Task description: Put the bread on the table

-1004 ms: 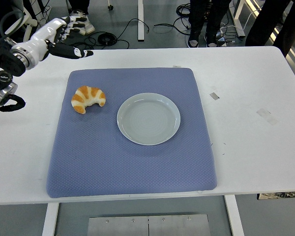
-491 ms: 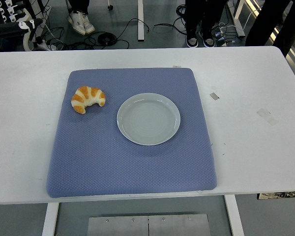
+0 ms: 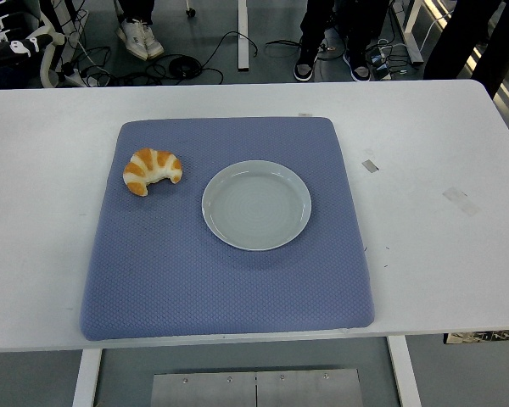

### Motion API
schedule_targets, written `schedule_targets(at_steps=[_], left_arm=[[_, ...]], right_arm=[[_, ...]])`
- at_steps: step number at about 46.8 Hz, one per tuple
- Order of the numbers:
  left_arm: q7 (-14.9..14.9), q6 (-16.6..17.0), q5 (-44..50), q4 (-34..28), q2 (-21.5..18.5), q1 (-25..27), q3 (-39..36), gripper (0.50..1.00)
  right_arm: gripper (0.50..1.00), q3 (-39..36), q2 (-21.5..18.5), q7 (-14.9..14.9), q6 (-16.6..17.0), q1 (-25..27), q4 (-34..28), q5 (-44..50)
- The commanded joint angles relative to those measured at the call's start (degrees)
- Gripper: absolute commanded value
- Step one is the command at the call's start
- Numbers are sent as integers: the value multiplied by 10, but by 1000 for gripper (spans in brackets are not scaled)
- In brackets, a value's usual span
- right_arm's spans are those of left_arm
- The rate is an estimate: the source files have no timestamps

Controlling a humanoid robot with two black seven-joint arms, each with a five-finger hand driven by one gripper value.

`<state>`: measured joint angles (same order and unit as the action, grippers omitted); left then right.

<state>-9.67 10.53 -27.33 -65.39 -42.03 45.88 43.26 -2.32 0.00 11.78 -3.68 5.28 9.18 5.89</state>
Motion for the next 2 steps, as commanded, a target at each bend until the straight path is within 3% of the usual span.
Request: schedule_targets(at_steps=[1,2], left_arm=[[0,0,0,1,1,0,-1,921],[0,0,0,1,1,0,-1,921]], right_arm=[[1000,-1,0,0,1,0,1,0],[1000,-4,0,1,1,-1,1,0]])
